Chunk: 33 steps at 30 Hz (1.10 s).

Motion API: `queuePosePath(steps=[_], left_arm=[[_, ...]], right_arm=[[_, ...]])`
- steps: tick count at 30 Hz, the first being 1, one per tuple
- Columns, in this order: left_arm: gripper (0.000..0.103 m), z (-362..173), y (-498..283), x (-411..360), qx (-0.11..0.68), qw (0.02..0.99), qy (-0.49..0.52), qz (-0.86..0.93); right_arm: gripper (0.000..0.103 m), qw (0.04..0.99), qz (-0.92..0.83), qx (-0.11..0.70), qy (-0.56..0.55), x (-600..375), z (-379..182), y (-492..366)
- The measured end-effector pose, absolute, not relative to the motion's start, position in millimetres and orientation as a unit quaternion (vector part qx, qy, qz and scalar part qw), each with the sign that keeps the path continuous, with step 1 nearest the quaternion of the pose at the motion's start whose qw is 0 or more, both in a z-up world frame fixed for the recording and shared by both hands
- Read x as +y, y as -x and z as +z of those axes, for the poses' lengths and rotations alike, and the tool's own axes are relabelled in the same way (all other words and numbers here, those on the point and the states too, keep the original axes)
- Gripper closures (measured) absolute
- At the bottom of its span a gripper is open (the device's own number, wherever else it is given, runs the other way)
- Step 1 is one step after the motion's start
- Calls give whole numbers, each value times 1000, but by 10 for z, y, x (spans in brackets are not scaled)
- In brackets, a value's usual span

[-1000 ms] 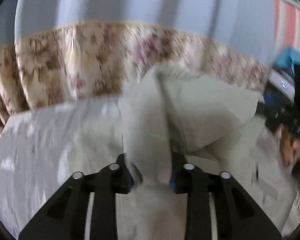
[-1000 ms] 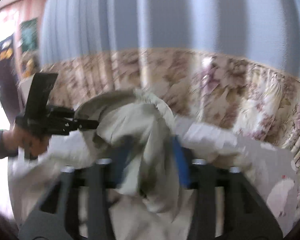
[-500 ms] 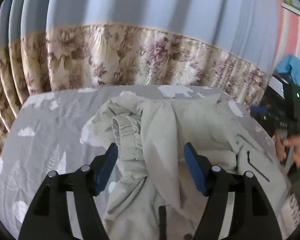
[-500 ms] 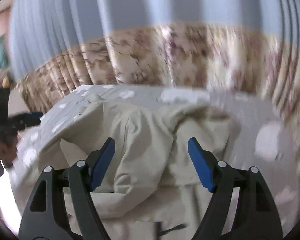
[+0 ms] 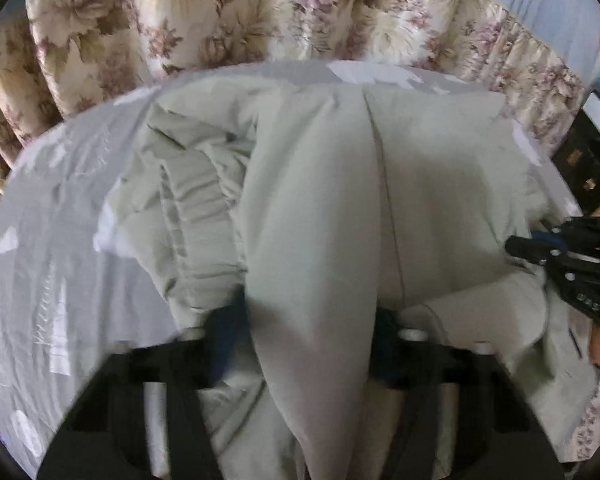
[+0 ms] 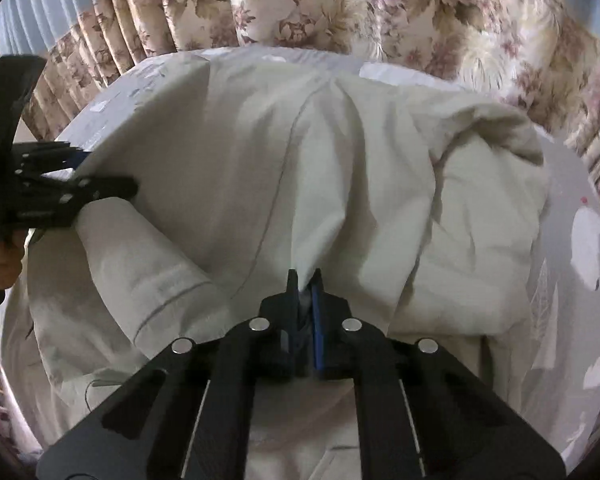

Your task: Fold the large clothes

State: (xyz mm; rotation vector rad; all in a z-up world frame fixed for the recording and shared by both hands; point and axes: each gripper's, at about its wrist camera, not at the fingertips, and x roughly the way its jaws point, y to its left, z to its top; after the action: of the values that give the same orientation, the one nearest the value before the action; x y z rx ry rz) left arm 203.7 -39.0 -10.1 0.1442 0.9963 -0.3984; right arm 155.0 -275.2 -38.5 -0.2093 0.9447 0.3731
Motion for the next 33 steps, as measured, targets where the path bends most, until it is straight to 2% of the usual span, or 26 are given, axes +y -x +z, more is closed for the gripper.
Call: queuePosePath(steps=[1, 3, 8, 11, 13, 17, 21, 23, 25, 26, 28, 30, 33], left_arm=[[84, -74, -2037, -405, 469, 859, -69, -194], [92, 67, -2031, -402, 443, 873, -63, -192], [93, 618, -2296, -387, 349, 923, -29, -158], [92, 823, -2544, -552, 292, 947, -45, -125], [90, 805, -2681, -651, 282, 952, -57, -106], [89, 319, -3063, -730, 351, 931, -49, -87], [81, -116, -3096, -681, 405, 908, -54, -90], [76, -164, -3034, -599, 406, 908, -47, -96], [70, -100, -2964, -492, 407, 907, -22, -104], [68, -33, -2932, -442, 407, 907, -10, -107], [58, 98, -2843, -384, 396, 911, 8, -112], [44, 346, -2793, -349, 369, 922, 23, -114], [40, 655, -2900, -424, 342, 933, 29, -108]], right_arm=[[99, 874, 178, 441, 100, -2755, -325, -1540], [99, 898, 162, 394, 105, -2805, -78, -1536], [99, 942, 120, 297, 101, -2935, 495, -1832], [99, 953, 83, 265, 121, -2927, 630, -2148], [99, 952, 64, 268, 133, -2902, 569, -2396], [99, 935, 40, 324, 135, -2913, 82, -2851], [95, 917, 39, 370, 144, -2988, -357, -2932], [89, 914, 45, 374, 149, -3024, -410, -2888], [74, 916, 43, 371, 143, -3055, -327, -2819], [70, 921, 45, 363, 130, -3081, -216, -2745], [51, 933, 48, 338, 113, -3111, -10, -2632], [45, 946, 52, 305, 96, -3119, 242, -2516], [39, 956, 61, 282, 54, -3096, 516, -2558]])
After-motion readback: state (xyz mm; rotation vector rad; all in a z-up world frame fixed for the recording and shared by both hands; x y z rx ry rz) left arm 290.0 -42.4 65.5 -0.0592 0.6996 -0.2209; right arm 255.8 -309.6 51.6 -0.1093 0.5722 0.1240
